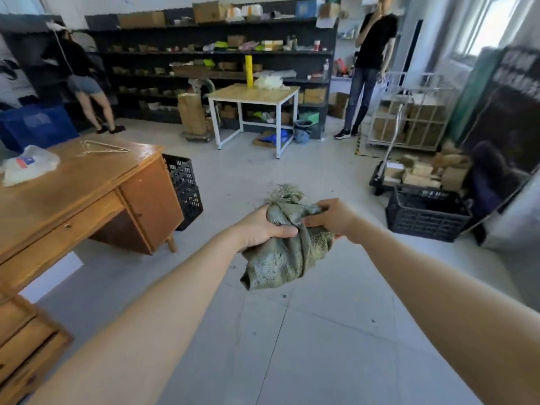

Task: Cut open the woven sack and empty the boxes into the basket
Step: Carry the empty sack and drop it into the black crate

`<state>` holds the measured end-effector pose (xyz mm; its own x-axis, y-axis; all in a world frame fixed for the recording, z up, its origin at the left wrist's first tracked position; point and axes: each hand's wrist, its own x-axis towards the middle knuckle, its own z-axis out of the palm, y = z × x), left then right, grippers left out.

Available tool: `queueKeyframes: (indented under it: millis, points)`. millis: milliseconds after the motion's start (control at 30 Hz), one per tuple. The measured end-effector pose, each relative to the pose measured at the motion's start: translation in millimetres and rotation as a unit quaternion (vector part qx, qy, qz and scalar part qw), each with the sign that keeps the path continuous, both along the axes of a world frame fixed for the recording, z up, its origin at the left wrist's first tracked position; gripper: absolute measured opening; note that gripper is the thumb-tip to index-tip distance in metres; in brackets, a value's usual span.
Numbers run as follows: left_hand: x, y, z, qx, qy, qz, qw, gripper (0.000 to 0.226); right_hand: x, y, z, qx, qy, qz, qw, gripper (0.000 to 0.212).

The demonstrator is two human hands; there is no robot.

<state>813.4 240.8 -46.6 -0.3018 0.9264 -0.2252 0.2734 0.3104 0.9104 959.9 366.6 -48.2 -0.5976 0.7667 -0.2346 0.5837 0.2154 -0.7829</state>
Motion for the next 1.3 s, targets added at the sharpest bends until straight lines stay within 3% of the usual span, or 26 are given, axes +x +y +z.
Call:
queueKeyframes:
  millis: [100,233,367,433,700,933,1033,1233,1300]
  points:
    - [-4.9,79.4,-14.4,-0.007,0.080,-0.037,0.996,0.094,8.5,58.7,-6.9,0.001,0.007,-0.071,0.997,0.026]
    - [-5.9,192.0,-21.1,-0.009,0.148,-0.099,0.984,0.098,15.2,147.1,-17.2,0.002,0.017,-0.130,0.991,0.025]
    - [-10.1,306.1,-18.1,-0.008,0.139,-0.133,0.981,0.079,16.9,253.2,-19.3,-0.001,0.028,-0.145,0.989,0.037]
    - [-11.9,359.4,-11.5,0.000,0.146,-0.134,0.980,0.080,16.2,307.8,-14.5,0.002,0.030,-0.146,0.989,0.043]
    - [-31.1,562.4,-2.2,0.022,0.165,-0.131,0.977,0.068,3.8,491.4,5.7,0.014,0.055,-0.187,0.981,0.030]
    - [-14.8,749.5,-5.0,0.068,0.171,-0.182,0.966,0.083,26.8,651.0,1.9,0.042,0.048,-0.271,0.960,0.038]
    - [5.0,829.6,0.2,0.075,0.166,-0.229,0.956,0.082,49.8,713.5,7.2,0.050,0.062,-0.304,0.949,0.022]
    - [63.7,974.0,-12.8,0.042,0.213,-0.279,0.936,0.081,107.5,842.7,-11.4,0.046,0.073,-0.351,0.932,0.024]
    - [83.6,1021.6,-24.8,0.020,0.301,-0.258,0.918,0.078,126.8,893.1,-26.2,0.045,0.071,-0.361,0.929,0.034]
